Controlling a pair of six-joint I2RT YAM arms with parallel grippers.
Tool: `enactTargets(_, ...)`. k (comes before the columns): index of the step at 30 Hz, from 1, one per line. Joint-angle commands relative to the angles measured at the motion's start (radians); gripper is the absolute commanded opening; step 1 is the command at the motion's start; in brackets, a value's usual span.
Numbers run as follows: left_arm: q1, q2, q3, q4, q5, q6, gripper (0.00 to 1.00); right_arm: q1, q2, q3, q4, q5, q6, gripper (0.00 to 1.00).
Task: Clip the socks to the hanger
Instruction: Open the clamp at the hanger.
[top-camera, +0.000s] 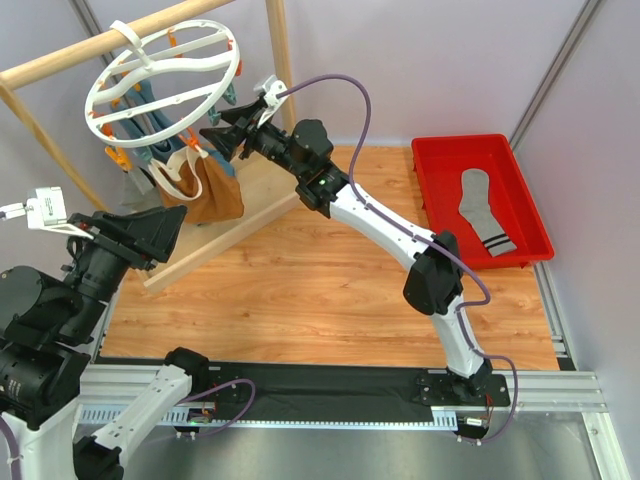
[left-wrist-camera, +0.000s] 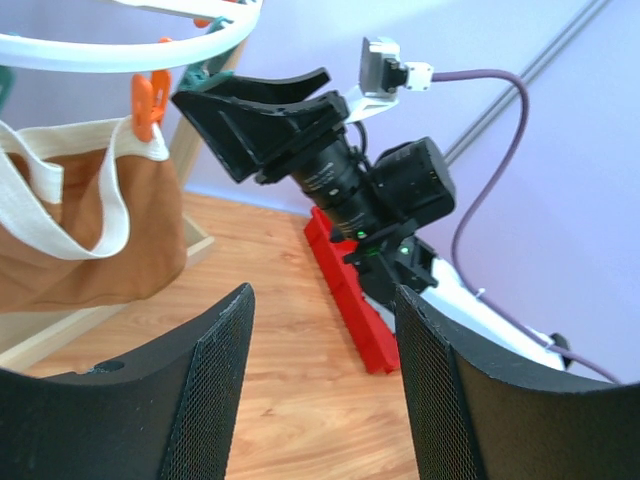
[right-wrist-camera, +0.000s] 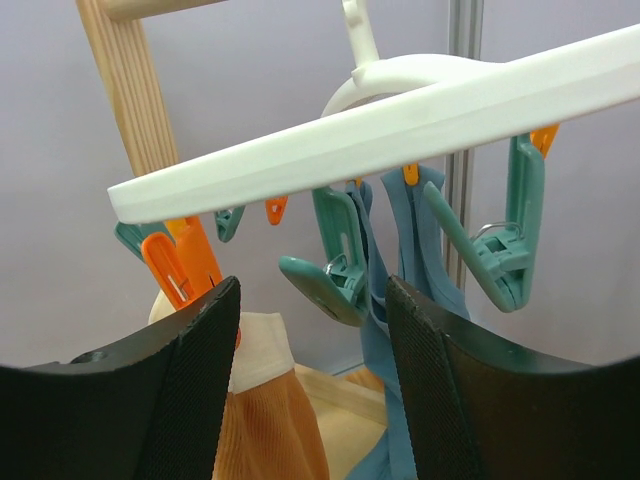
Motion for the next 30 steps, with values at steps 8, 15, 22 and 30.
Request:
enactTargets(8,0.003,0.024,-0.001,0.078,0.062,-0.072,0.65,0.012,0.035,0.096,0.064,0.11,-0.007,0.48)
enactTargets(15,0.003,0.05,0.003,0.081,0.098,-0.104,0.63,0.015,-0.001,0.064,0.027,0.104,-0.008,0.27)
enactTargets(22,0.003,0.199,0.149,-0.019,0.174,-0.106,0.6,0.021,-0.121,-0.029,-0.038,0.076,-0.013,0.12)
enactTargets(30,0.003,0.332,0.241,-0.033,0.189,-0.109,0.6,0.038,-0.251,-0.036,-0.274,0.058,-0.036,0.06)
